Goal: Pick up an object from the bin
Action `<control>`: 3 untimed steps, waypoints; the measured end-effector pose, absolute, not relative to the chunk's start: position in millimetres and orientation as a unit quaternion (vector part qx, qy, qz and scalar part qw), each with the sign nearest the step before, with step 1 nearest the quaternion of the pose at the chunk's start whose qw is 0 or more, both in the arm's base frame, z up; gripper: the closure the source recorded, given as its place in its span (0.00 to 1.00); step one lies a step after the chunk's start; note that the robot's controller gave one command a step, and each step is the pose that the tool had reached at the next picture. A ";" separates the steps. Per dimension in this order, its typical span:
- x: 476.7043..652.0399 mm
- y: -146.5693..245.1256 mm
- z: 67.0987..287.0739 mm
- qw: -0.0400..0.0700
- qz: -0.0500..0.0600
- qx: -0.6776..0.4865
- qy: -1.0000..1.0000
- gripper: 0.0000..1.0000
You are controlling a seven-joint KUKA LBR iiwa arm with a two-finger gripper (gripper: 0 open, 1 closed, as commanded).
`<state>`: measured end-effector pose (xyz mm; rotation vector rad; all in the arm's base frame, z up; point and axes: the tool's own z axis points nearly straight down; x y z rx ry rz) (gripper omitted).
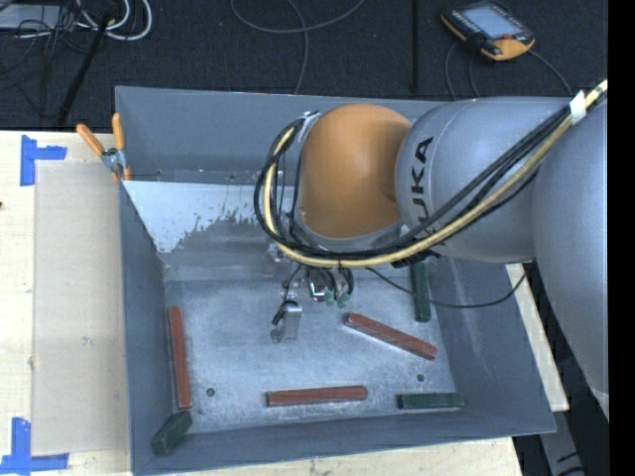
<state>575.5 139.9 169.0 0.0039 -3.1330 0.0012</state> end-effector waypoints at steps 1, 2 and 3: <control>577.3 139.3 173.6 0.001 0.000 0.000 -1.000 0.00; 582.7 102.4 121.7 -0.002 -0.001 0.015 -1.000 0.00; 595.8 96.1 75.9 0.000 0.001 0.022 -1.000 0.00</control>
Offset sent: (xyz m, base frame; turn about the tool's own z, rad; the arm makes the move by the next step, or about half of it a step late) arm 0.0093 -0.0718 -0.0944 -0.0462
